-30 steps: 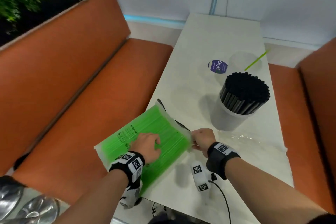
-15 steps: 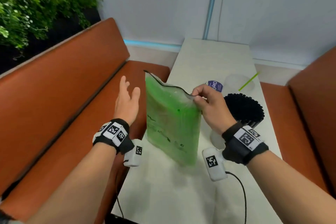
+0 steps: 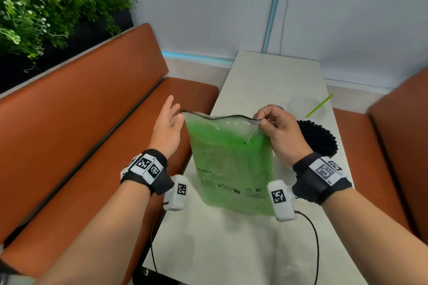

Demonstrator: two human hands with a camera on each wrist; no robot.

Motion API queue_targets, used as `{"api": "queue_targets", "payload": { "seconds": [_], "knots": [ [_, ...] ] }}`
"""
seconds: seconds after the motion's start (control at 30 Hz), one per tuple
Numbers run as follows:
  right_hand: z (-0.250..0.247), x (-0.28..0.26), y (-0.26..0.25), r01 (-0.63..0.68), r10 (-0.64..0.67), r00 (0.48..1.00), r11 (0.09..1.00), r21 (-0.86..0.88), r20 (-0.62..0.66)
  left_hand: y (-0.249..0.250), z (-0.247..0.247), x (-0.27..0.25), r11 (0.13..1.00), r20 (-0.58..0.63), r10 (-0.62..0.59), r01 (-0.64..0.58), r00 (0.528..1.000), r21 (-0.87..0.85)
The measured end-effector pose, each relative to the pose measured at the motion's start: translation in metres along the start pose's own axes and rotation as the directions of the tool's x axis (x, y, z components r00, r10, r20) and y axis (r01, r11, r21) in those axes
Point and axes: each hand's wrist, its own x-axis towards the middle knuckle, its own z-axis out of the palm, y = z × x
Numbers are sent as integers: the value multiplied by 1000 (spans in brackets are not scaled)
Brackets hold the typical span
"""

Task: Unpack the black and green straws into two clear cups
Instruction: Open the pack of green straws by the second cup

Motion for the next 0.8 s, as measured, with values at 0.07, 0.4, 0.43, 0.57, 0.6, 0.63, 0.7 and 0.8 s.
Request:
{"api": "queue_targets", "payload": {
  "seconds": [0.07, 0.4, 0.43, 0.57, 0.6, 0.63, 0.7, 0.8],
  "knots": [
    [-2, -1, 7, -42, 42, 999, 998, -44, 15, -3, 1, -3, 998, 12, -4, 4, 1000, 58],
    [0, 2, -4, -107, 58, 993, 834, -541, -106, -2, 2, -19, 999, -77, -21, 18, 997, -34],
    [5, 0, -10, -25, 14, 1000, 740, -672, -22, 4, 1, -19, 999, -75, 0, -4, 997, -46],
    [35, -4, -35, 239, -55, 967, 522, -819, 247, 29, 3, -23, 992, -23, 87, -88, 996, -89],
    [43, -3, -40, 270, -75, 956, 607, -748, 284, 35, 3, -23, 990, -6, 105, -106, 994, -95],
    [50, -2, -44, 287, -97, 945, 700, -654, 311, 39, 4, -24, 988, 11, 122, -121, 992, -93],
    [64, 1, -48, 295, -132, 937, 797, -527, 325, 46, 4, -25, 987, 51, 148, -144, 988, -74],
    [73, 8, -47, 239, -117, 956, 842, -484, 268, 51, 2, -29, 986, 74, 161, -158, 984, -45]
  ]
}}
